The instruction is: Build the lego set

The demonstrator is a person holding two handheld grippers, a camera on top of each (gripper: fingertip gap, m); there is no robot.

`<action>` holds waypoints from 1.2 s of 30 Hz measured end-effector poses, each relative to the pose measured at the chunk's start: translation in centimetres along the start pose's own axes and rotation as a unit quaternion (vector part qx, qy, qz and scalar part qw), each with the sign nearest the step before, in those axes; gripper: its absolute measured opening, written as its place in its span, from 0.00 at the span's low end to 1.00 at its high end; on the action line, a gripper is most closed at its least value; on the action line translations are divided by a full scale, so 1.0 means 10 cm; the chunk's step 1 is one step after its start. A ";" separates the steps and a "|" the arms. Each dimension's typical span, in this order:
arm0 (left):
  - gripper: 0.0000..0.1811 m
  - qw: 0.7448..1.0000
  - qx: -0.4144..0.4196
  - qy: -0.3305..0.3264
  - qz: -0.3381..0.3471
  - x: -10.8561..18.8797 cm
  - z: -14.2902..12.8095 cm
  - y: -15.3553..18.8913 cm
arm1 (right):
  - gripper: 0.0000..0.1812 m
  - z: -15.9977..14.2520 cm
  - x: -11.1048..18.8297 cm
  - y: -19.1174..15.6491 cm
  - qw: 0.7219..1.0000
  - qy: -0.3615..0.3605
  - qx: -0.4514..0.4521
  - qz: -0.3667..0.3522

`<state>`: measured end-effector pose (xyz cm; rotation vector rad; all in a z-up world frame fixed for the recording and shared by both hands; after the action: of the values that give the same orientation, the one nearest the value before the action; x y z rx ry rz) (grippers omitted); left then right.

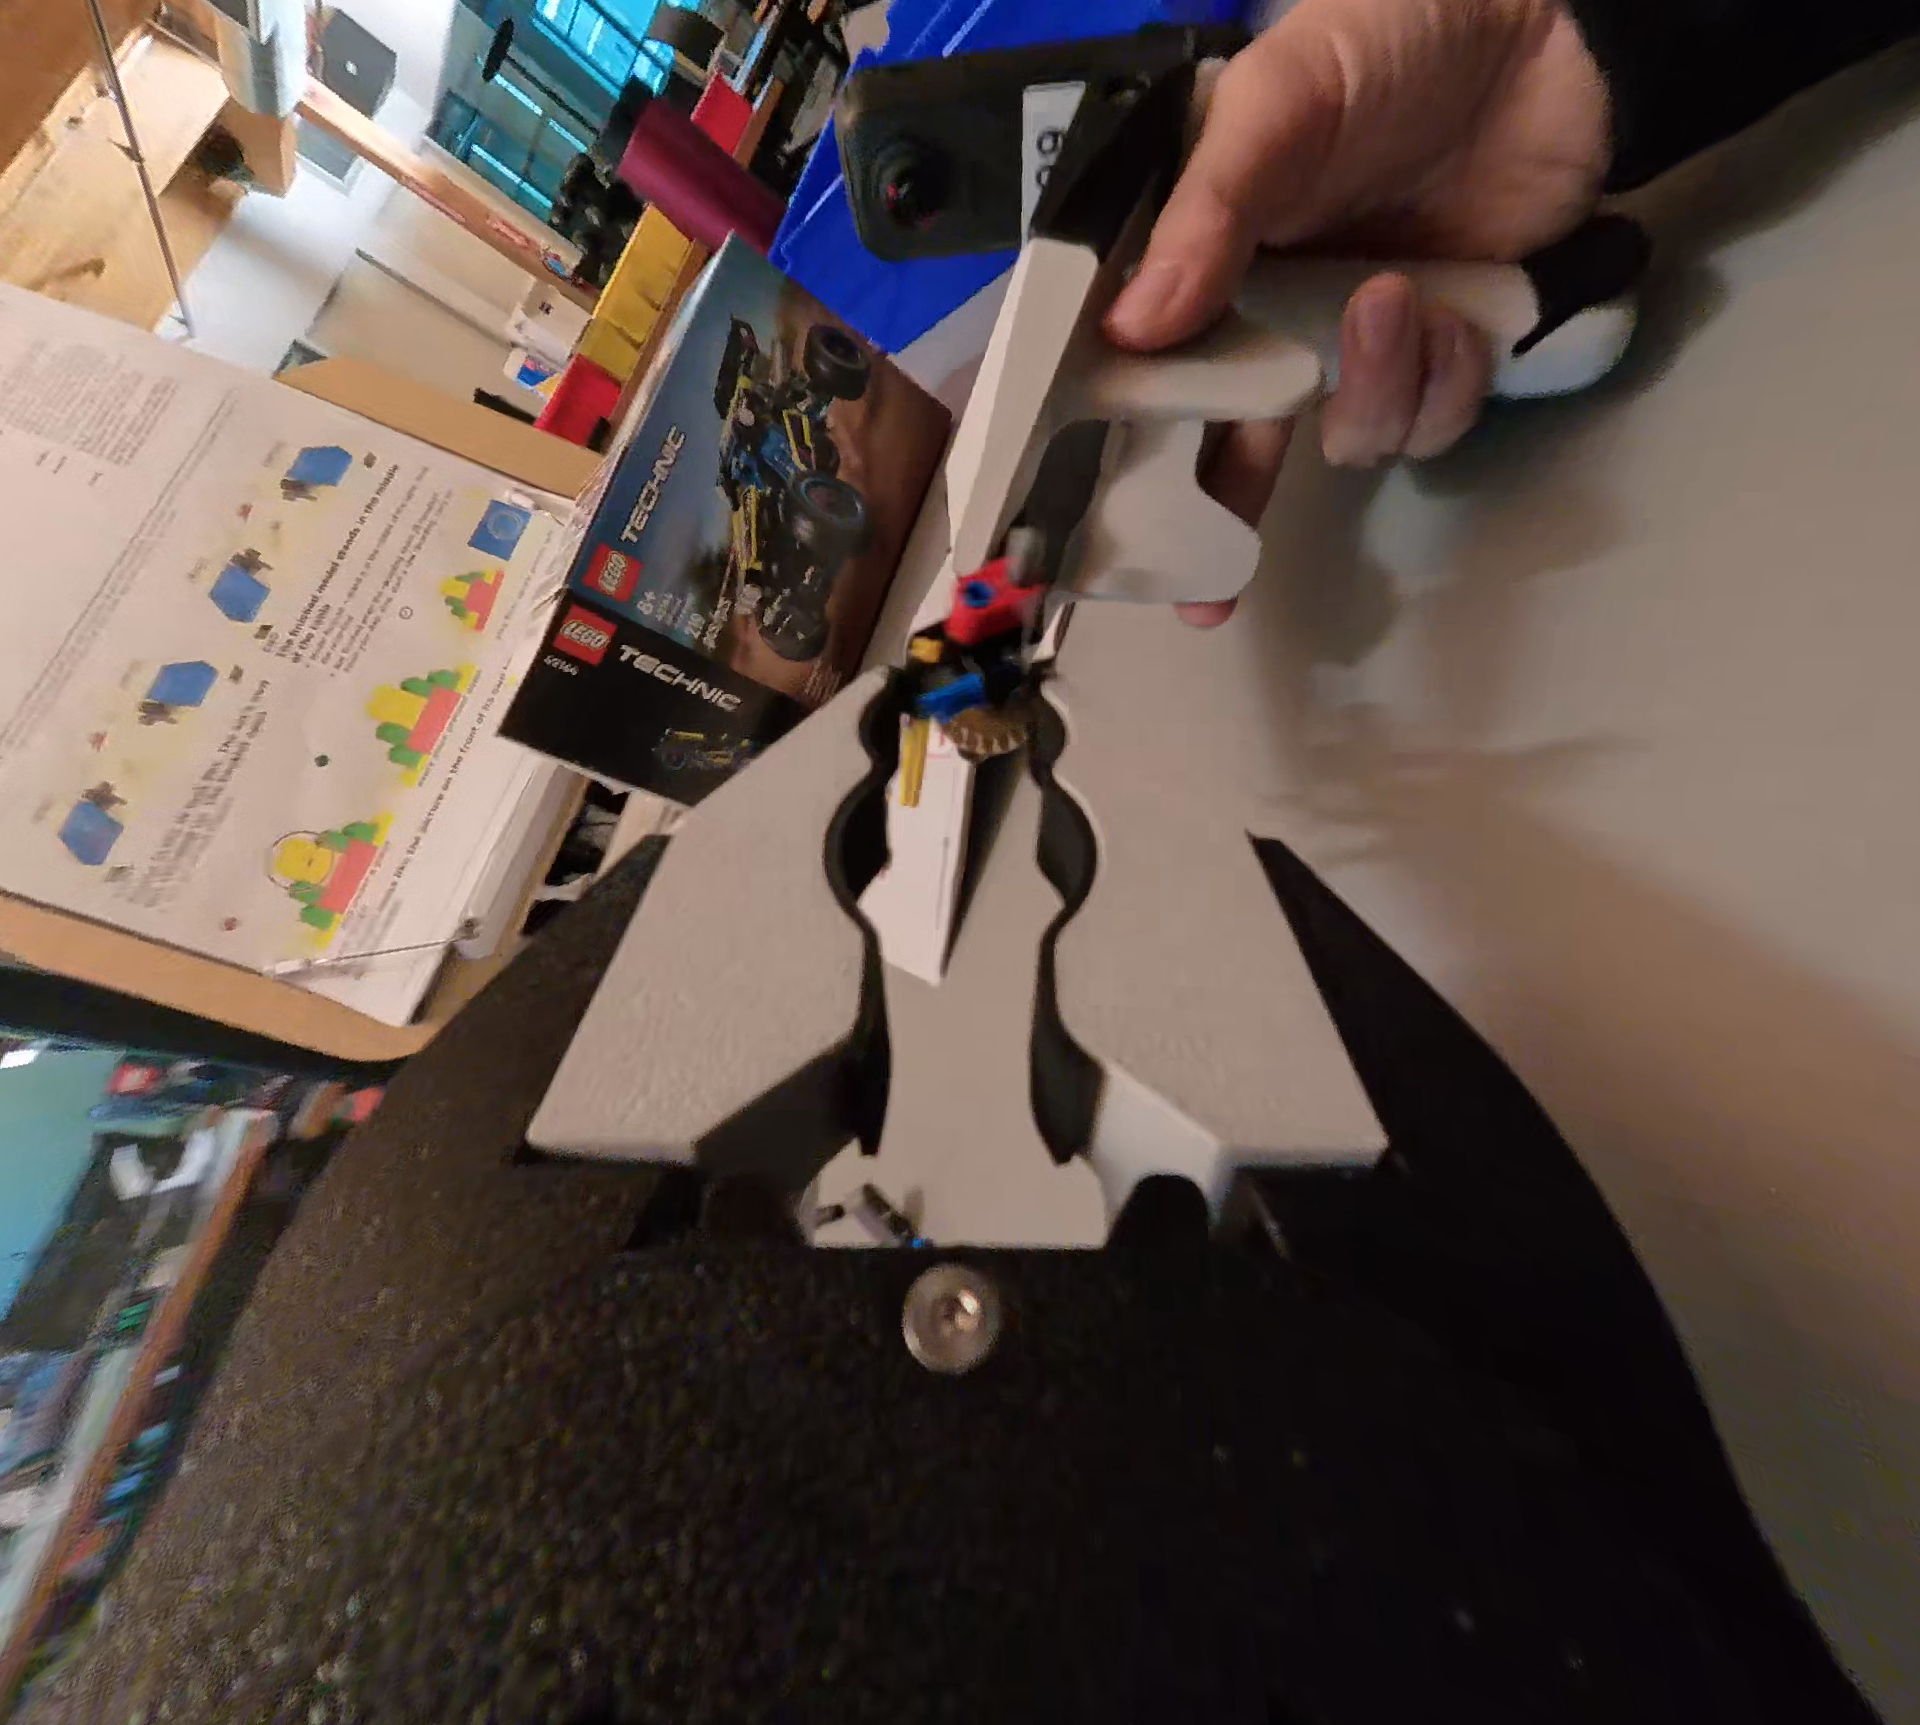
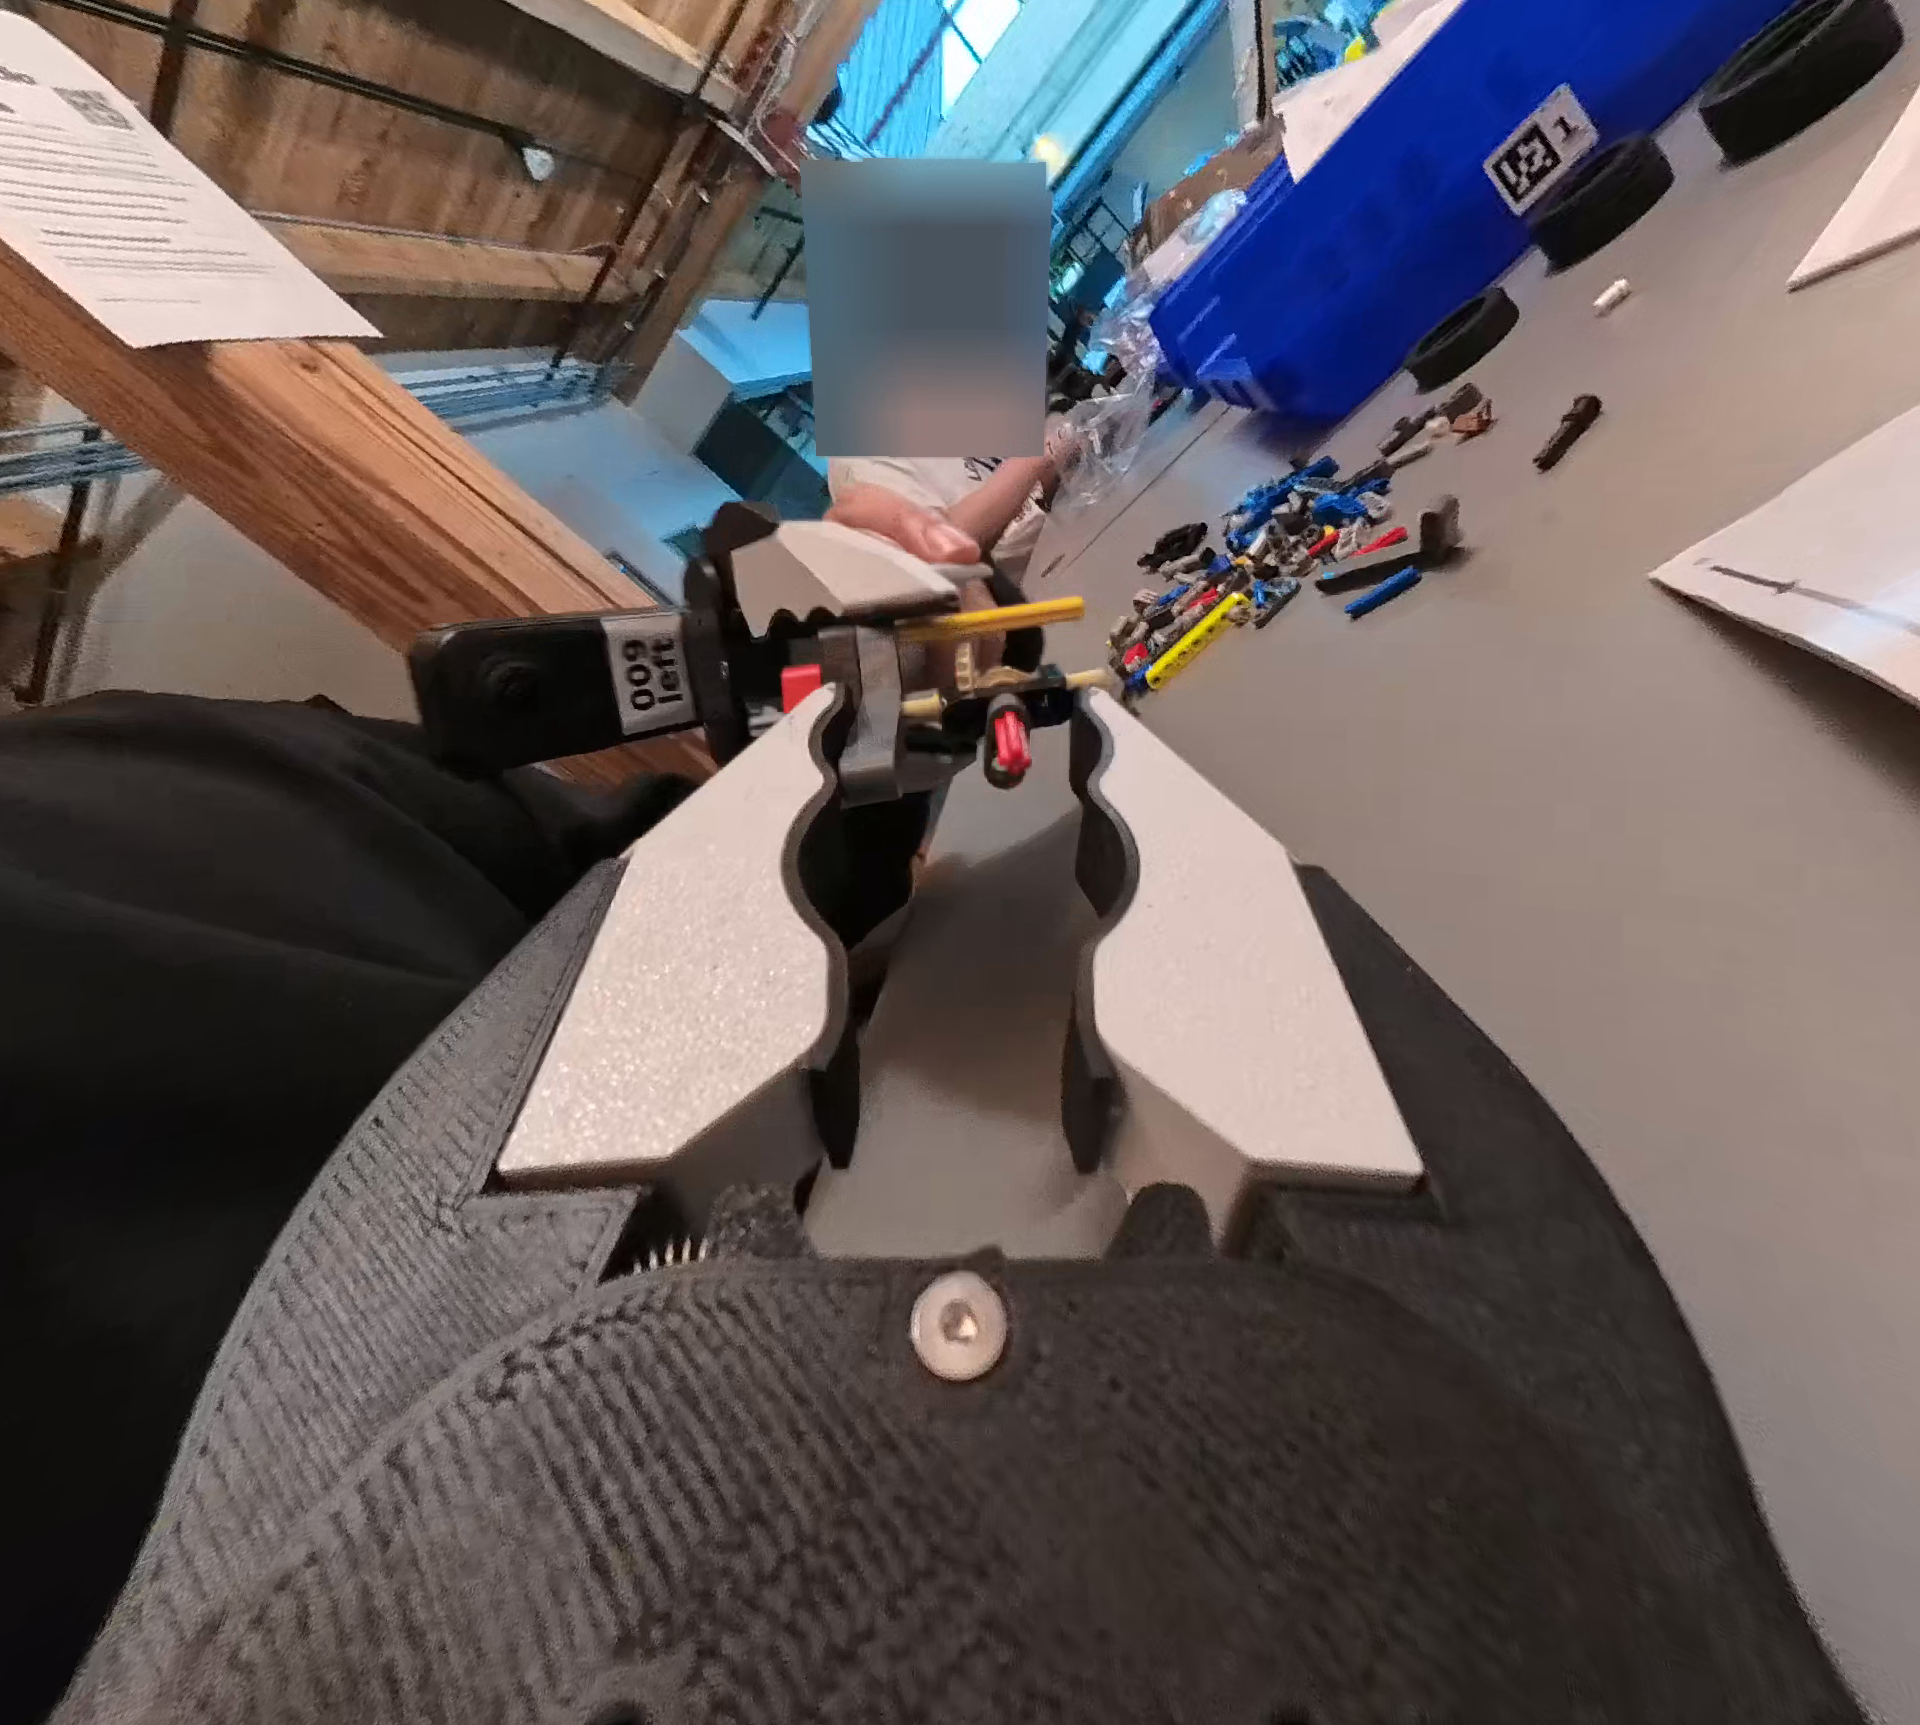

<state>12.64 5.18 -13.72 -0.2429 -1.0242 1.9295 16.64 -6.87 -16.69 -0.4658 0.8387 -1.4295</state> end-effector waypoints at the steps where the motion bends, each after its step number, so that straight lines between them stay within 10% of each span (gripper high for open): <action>1: 0.11 1.000 0.019 0.011 -0.004 0.01 0.02 -0.01 | 0.21 0.01 0.01 -0.01 1.000 0.004 0.001 0.006; 9: 0.07 0.974 0.219 0.053 -0.028 0.06 0.02 -0.20 | 0.25 0.04 0.03 -0.10 0.998 0.013 0.048 0.028; 17: 0.02 0.976 0.207 0.047 -0.048 0.03 -0.08 -0.09 | 0.20 0.07 0.05 -0.04 0.999 0.035 0.023 0.010; 26: 0.02 0.933 0.350 0.061 -0.062 0.12 -0.40 -0.08 | 0.24 -0.07 0.11 0.02 0.944 -0.154 0.239 -0.166; 31: 0.02 0.963 0.194 0.062 -0.175 0.26 -0.26 0.11 | 0.33 -0.01 0.11 -0.20 0.858 -0.174 0.450 -0.175; 36: 0.02 0.959 -0.131 -0.011 -0.251 0.25 -0.09 0.45 | 0.29 -0.15 0.33 -0.45 0.887 -0.258 0.380 -0.040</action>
<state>8.90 6.58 -17.09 -0.0953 -1.2221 1.3428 12.28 -10.34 -15.14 -0.2463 -0.1937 -1.4834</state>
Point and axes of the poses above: each gripper's, where its closed fingertips meet, x back along the fingers, z out of its top, y = z × x across the jaws, the point moved 7 cm from there along x, back along the fingers, and after that the axes turned 4 degrees about y, right-handed, at the moved point
